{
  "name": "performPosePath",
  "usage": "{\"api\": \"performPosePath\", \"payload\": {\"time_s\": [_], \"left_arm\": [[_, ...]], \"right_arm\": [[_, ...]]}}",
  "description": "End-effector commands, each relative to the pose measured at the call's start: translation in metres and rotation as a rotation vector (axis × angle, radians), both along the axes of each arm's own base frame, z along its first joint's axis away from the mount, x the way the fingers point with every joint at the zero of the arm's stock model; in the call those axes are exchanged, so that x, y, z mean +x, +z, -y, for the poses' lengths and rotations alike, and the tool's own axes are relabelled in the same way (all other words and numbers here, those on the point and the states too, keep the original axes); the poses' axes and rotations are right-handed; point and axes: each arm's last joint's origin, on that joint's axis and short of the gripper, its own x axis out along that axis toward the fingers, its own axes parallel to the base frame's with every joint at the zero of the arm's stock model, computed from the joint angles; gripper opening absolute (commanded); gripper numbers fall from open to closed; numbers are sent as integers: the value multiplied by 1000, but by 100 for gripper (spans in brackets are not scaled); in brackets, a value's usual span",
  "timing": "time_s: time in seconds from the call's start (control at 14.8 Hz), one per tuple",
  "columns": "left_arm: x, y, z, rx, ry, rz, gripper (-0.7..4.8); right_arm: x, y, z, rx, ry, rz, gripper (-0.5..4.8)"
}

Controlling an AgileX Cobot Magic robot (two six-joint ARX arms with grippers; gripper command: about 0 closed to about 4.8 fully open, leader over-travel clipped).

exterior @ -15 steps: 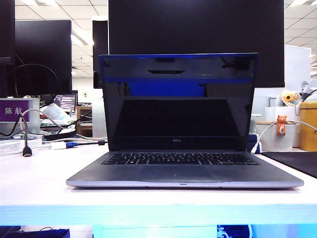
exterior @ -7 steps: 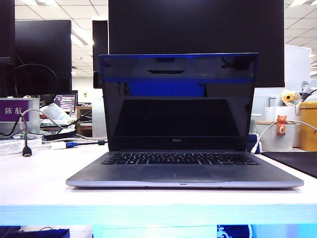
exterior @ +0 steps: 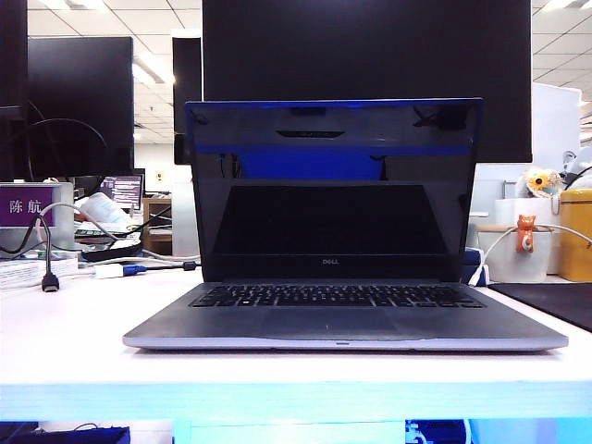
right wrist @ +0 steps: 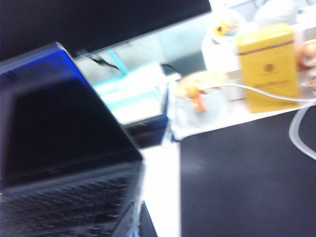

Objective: Close the lid of the gray laptop.

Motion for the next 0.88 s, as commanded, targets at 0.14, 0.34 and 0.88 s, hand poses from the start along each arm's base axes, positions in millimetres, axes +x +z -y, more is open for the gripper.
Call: {"api": "performPosePath", "payload": {"time_s": [0.14,0.34,0.88], "left_arm": [[13,35,2,95,-68,22,-5],[33,74,5,95,-171,-6,-5],[84,127,29,242,-416,-139,-5]], "right_arm": [[-5,19,-4,158,134,18,-2],[-16,50,-3,164,107,43,-3],[37,113,-7,-21,241,-216,-2]]}}
